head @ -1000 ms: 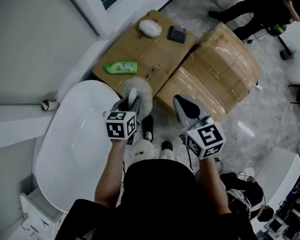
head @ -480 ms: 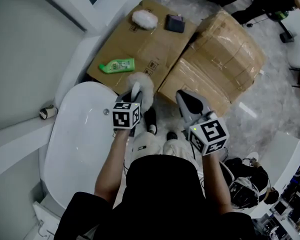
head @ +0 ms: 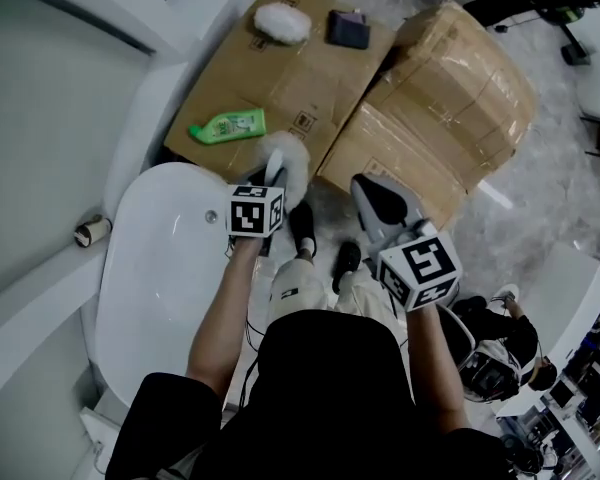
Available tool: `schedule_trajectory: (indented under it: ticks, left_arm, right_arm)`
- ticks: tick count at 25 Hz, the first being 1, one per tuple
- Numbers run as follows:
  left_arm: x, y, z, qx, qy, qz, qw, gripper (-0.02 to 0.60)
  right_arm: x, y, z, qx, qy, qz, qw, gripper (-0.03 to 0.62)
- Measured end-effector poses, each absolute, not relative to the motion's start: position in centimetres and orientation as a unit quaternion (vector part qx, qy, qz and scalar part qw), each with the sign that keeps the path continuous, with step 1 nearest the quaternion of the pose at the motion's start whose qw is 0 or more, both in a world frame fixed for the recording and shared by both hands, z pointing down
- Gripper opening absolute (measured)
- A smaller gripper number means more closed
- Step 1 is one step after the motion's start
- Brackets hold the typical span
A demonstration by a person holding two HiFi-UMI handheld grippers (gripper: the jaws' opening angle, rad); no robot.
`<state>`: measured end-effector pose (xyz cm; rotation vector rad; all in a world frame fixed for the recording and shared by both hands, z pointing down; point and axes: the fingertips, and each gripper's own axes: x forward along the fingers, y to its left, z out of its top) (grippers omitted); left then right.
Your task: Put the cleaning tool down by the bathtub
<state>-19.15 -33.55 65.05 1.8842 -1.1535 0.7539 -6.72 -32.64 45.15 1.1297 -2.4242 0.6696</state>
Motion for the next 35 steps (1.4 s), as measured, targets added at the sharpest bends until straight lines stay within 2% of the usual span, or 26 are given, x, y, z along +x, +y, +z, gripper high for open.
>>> schedule_trajectory:
  ticks: [35]
  left_arm:
    - [-19.1, -38.6, 83.3, 0.691, -0.439, 0.367, 0.442, 0.091]
  right_arm:
    - [-6.9, -34.5, 54.7, 0.417, -0.828, 0.301, 0.224, 0.009]
